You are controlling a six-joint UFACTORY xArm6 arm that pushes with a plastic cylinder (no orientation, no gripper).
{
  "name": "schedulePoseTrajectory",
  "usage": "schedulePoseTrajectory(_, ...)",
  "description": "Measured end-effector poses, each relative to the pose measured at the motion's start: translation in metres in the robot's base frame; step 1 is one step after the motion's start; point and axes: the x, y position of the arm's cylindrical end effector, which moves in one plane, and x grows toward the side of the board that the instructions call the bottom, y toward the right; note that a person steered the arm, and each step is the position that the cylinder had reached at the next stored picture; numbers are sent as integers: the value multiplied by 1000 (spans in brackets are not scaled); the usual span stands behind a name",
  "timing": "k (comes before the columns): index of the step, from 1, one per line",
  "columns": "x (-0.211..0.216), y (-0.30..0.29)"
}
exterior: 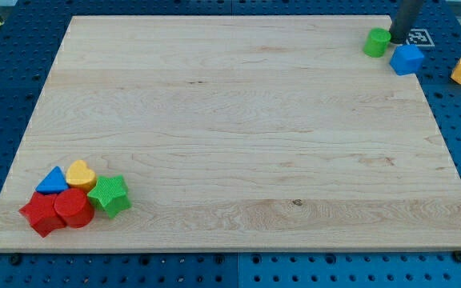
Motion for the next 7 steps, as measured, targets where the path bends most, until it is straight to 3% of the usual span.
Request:
schedulePoseTrajectory(2, 44, 2)
schedulePoseTrajectory(7, 99, -15)
